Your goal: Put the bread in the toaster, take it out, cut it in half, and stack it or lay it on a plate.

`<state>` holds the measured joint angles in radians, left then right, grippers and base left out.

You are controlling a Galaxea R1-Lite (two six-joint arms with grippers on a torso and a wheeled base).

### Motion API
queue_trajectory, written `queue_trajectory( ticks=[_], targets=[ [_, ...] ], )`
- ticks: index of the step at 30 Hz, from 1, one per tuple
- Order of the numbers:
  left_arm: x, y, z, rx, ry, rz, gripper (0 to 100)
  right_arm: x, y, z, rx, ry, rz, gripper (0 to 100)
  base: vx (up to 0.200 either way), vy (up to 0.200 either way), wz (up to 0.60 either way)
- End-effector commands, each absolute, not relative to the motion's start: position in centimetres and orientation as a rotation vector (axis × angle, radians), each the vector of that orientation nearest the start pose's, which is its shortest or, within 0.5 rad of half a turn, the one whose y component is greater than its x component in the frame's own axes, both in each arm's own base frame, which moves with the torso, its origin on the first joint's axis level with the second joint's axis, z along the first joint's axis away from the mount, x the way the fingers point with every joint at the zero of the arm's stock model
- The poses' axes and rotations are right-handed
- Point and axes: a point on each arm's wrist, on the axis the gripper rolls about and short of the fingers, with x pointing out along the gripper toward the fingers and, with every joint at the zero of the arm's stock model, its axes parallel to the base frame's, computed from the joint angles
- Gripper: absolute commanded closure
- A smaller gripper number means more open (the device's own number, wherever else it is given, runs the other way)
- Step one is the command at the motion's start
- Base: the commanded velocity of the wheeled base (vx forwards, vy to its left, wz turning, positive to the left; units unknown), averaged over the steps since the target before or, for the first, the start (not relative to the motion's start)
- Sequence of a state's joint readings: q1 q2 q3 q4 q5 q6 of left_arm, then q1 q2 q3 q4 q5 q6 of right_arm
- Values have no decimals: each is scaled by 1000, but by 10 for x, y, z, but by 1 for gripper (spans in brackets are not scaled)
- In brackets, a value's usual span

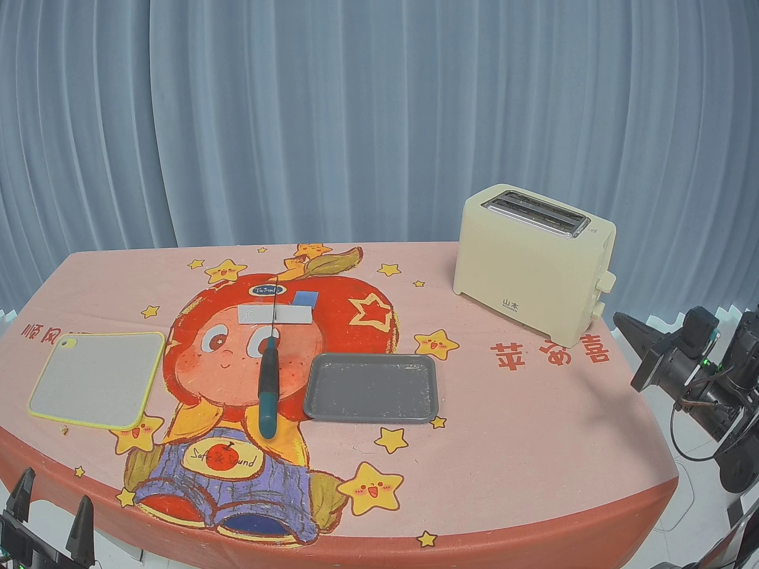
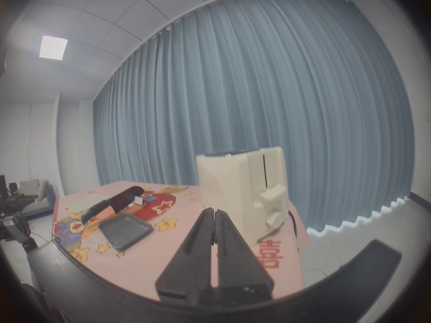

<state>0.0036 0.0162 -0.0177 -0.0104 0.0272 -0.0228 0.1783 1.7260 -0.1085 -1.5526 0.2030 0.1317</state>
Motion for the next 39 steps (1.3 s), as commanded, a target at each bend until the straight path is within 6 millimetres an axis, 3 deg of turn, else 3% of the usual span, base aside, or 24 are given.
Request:
queue_trajectory(
  ticks=[1, 4, 17, 25, 32, 39],
  targets=[
    [-22, 1, 77, -23, 4, 32, 0, 216, 43, 133, 133, -17, 410, 100, 0, 0, 0],
    [-22, 1, 77, -23, 4, 32, 0, 225, 44, 139, 125, -56, 417, 100, 0, 0, 0],
    [-22, 1, 77, -23, 4, 32, 0, 216, 43, 134, 88, -34, 430, 100, 0, 0, 0],
    [-22, 1, 77, -23, 4, 32, 0, 210, 43, 119, 84, 46, 434, 100, 0, 0, 0],
    [-22, 1, 77, -23, 4, 32, 0, 228, 29, 91, 58, 156, 349, 100, 0, 0, 0],
    [-22, 1, 77, -23, 4, 32, 0, 230, 29, 88, 57, 168, 348, 100, 0, 0, 0]
  ],
)
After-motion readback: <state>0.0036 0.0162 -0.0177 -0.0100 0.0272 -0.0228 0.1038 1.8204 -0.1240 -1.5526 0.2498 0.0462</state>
